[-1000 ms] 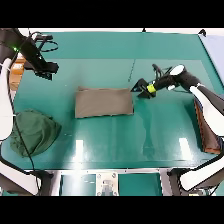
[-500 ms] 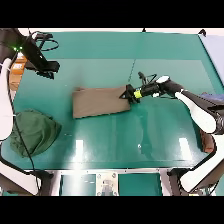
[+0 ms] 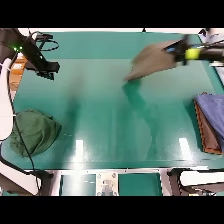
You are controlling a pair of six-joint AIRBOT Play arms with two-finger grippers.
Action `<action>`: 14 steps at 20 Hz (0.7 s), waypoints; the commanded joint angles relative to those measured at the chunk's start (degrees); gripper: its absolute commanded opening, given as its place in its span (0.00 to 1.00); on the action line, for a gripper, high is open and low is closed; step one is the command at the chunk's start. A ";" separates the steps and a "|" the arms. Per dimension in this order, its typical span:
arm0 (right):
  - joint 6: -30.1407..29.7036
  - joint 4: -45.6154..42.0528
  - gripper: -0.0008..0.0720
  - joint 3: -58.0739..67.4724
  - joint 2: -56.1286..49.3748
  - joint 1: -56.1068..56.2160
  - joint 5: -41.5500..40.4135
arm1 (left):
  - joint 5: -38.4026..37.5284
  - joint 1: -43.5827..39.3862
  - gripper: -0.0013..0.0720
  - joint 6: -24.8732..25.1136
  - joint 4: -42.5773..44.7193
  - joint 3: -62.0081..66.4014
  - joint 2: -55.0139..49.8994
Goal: Fold the shirts.
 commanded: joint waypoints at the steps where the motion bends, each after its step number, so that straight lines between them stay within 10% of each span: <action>1: 4.57 -3.17 0.03 2.43 4.35 -16.96 3.63 | -0.13 0.02 0.06 -0.02 -1.03 0.00 0.00; 14: 17.27 -35.93 0.03 -0.13 12.90 -52.68 20.13 | -0.11 0.00 0.06 -0.20 -5.70 0.00 0.00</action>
